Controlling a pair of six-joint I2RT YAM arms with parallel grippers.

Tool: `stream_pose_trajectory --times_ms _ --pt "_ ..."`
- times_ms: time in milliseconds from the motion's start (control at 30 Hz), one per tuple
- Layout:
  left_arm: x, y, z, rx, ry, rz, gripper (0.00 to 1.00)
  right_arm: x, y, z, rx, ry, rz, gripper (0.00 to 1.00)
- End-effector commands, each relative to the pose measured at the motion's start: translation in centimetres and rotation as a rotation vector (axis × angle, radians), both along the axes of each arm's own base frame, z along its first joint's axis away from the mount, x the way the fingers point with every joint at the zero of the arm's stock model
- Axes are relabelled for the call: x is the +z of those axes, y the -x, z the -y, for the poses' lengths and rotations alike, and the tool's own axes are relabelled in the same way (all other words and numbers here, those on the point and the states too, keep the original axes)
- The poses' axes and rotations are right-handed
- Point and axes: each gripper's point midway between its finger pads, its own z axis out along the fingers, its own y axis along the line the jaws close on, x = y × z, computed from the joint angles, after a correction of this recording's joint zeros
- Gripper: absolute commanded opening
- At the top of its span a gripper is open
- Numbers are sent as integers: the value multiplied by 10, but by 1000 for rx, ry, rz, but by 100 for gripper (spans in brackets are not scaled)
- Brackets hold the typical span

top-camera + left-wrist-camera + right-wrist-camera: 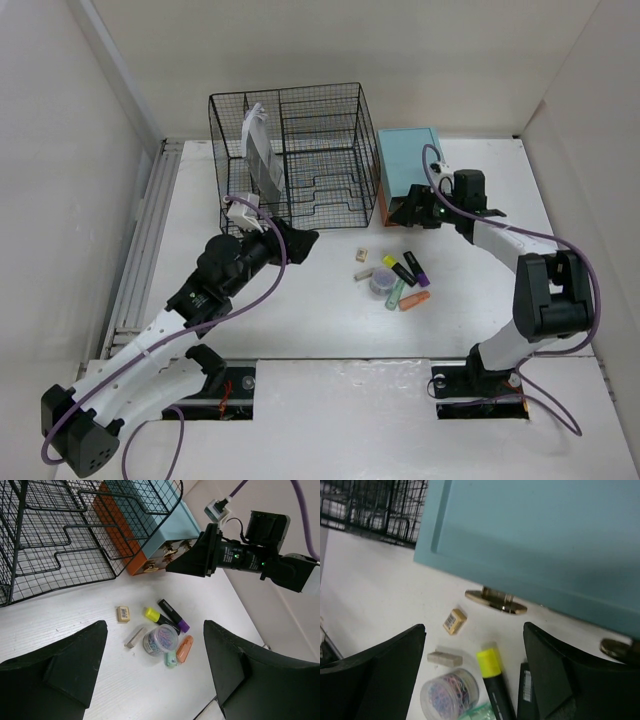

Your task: Organize the desk

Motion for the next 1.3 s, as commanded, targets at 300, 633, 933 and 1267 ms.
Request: stream_pose_trajectory --times_ms 300,633,933,1267 --pt "10 -1 0 16 24 35 75 6 -55 0 -242 -9 78 70" --pt "9 0 -2 16 24 36 74 26 -57 13 -395 11 133 52" --pt "12 3 -4 16 30 43 74 28 -55 11 -430 3 125 24" --pt "13 5 -7 25 29 43 74 4 -13 14 -327 100 58 23"
